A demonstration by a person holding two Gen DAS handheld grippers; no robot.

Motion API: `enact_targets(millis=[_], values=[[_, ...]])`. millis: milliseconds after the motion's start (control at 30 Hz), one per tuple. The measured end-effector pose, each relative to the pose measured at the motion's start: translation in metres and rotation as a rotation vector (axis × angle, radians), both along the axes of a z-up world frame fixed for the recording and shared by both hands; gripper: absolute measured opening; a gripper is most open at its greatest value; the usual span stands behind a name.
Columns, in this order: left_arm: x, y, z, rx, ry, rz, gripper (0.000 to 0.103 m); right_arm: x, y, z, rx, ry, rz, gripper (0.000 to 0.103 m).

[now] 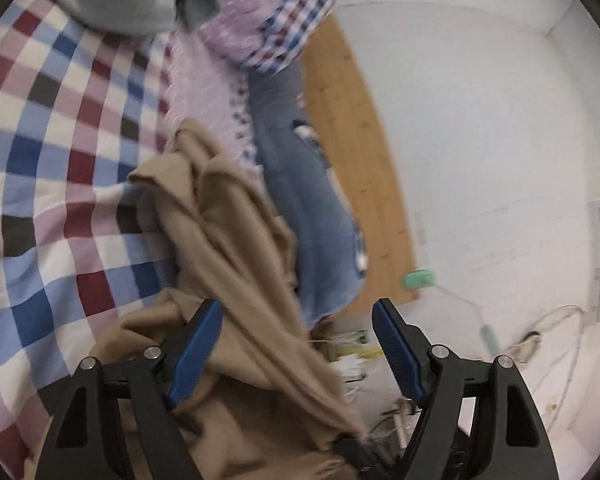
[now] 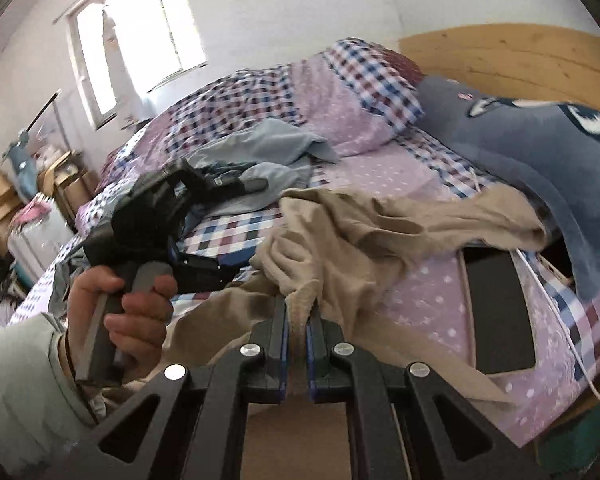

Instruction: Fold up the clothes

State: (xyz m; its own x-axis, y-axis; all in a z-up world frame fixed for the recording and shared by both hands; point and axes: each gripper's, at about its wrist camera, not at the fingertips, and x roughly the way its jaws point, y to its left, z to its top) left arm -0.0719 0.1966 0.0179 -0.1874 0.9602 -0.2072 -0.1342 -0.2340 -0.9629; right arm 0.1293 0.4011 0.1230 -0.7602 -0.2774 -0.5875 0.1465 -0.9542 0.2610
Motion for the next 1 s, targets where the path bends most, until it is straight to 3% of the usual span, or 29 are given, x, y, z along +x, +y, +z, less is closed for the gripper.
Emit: enact_targets(millis=[100,133,233,267,467,600,633,733,833,900,1000], values=[[-0.007,0.009,-0.003,-0.029,-0.026,0.021,0.072,-0.002,0.007,-0.002,-0.017,-0.010,-0.006,0.006],[-0.009,0.010,-0.003,-0.038,-0.032,0.031,0.064,-0.002,0.008,-0.002,-0.021,-0.012,-0.008,0.006],[-0.016,0.012,0.001,-0.078,-0.046,0.074,0.016,-0.002,0.008,-0.002,-0.029,-0.017,-0.007,0.006],[-0.018,0.012,0.003,-0.091,-0.050,0.091,0.009,-0.002,0.008,-0.003,-0.030,-0.019,-0.005,0.006],[-0.021,0.003,0.035,-0.135,0.033,0.177,0.000,-0.003,-0.001,-0.003,-0.033,-0.014,0.027,0.007],[-0.012,-0.020,0.081,-0.103,0.157,0.288,0.000,-0.002,-0.017,0.000,-0.049,0.019,0.117,0.013],[-0.007,-0.030,0.094,-0.085,0.194,0.317,0.000,-0.001,-0.022,0.002,-0.042,0.030,0.136,0.017],[0.019,-0.080,0.139,-0.037,0.331,0.455,0.000,0.004,-0.031,0.005,-0.045,0.057,0.182,0.047],[0.053,-0.149,0.167,-0.005,0.423,0.607,0.000,0.001,-0.028,0.007,-0.066,0.069,0.177,0.052],[0.072,-0.192,0.166,-0.039,0.459,0.690,0.000,-0.007,-0.024,0.007,-0.060,0.059,0.146,0.053],[0.088,-0.233,0.124,-0.121,0.366,0.768,0.000,-0.020,-0.018,0.008,-0.050,0.044,0.100,0.053]])
